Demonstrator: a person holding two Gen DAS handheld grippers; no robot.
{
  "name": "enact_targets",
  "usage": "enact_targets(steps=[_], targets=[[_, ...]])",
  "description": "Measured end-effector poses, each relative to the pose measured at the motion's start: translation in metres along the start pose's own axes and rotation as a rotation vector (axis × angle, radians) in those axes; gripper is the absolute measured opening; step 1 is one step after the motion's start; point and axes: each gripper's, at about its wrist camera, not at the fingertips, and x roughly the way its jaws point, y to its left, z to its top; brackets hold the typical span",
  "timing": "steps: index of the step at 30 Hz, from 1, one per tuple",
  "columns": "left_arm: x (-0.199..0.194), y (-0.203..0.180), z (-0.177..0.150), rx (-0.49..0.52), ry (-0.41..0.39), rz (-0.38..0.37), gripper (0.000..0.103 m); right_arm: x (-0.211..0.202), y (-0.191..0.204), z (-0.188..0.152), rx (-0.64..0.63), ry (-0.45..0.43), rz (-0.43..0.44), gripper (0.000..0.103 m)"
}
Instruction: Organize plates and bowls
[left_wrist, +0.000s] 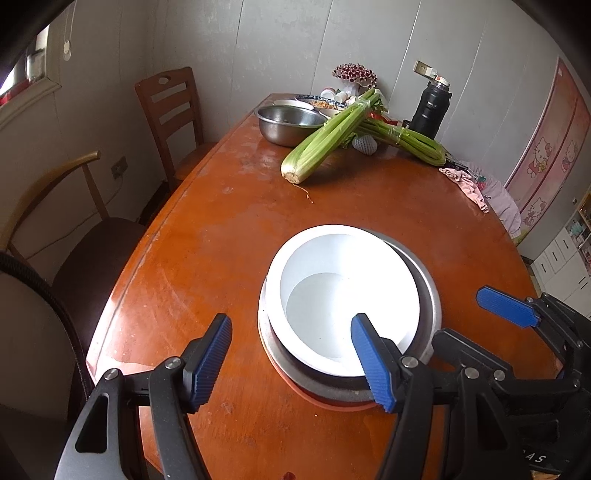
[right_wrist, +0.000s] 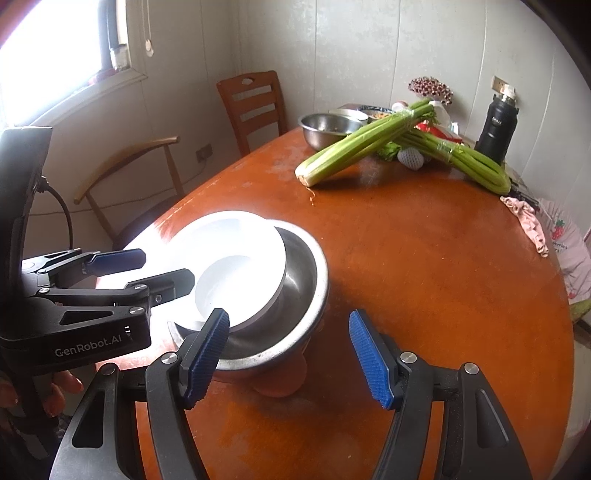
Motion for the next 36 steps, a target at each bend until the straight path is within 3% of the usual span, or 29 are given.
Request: enact_targets(steps=[9, 21, 36], targets=[[-0.024, -0.014, -0.023, 0.003, -0.027, 0.005, 0.068, -0.028, -0.004, -0.02, 0.008, -0.037, -0.014, 0.07], [-0.057, -0.048, -0.07, 0.026, -0.065, 0.004, 0.07, -0.076, -0.007, -0.074, 0.034, -0.08, -0.03, 0.07], [-0.074, -0.064, -0.113, 0.033, -0.076, 0.03, 0.071, -0.104, -0.003, -0.121, 0.036, -0.104, -0.04, 0.07]])
